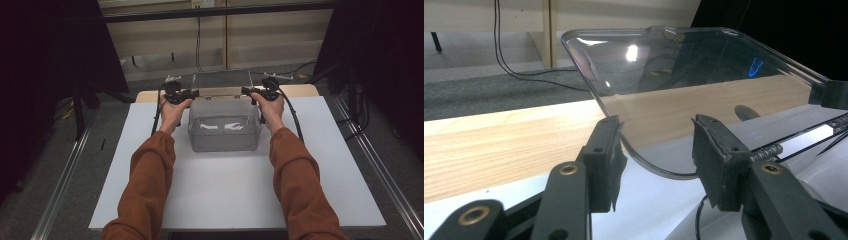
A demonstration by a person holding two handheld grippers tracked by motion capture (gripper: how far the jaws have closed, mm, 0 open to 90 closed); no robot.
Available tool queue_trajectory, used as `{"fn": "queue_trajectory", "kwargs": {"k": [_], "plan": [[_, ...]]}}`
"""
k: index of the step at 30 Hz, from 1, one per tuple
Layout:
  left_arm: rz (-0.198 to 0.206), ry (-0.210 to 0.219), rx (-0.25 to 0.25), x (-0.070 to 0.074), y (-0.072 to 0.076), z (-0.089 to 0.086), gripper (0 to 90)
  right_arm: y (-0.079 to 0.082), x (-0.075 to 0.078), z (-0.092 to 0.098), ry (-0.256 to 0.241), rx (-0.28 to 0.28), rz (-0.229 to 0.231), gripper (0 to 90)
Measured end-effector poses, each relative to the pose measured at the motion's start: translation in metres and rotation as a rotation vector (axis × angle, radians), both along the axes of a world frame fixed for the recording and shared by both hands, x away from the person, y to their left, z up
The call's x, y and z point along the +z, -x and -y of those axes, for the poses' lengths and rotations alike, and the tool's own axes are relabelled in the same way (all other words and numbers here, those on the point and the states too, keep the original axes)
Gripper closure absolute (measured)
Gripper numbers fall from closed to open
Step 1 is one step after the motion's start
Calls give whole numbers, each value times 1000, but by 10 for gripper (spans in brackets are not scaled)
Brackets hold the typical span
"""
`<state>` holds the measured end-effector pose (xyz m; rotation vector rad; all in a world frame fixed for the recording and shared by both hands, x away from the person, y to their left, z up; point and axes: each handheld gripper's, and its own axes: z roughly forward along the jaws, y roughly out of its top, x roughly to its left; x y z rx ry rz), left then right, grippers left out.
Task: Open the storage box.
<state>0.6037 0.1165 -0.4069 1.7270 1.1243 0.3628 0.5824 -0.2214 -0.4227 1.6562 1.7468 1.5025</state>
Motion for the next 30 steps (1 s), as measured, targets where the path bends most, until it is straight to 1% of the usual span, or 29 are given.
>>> {"fn": "queue_trajectory", "kwargs": {"k": [7,9,10,12,14,15,16,18,20,22,25,27,30], "plan": [[-1,7,1,-1,0,0,548,-1,-2,-1,-25,-12,-15,409],[-2,1,-2,-1,0,0,548,-1,-3,-1,-24,-18,-15,386],[0,4,-2,-1,-1,0,546,-1,-3,-1,-17,-22,-16,363],[-5,6,-9,-2,-1,0,544,0,-3,-1,23,-26,4,351],[-4,2,-9,-2,-1,0,567,0,-3,-2,43,-31,6,336],[-4,-2,-7,-3,-1,0,551,0,-3,-2,42,-28,9,347],[-5,-4,-5,-4,-1,-1,540,0,-3,-2,43,-25,9,330],[-10,2,5,-5,-2,-2,484,0,-4,-3,50,-26,18,326],[8,-4,5,-4,-2,-1,468,0,-3,-4,56,-27,26,326],[19,-1,8,-3,-2,-1,464,0,-3,-4,70,-29,35,323],[32,-3,16,-2,-1,-2,401,1,-1,-4,83,-24,51,303],[37,4,12,0,0,-2,358,2,2,-4,96,-19,61,286],[58,-14,2,4,3,0,305,5,5,-4,127,-3,83,248]]}}
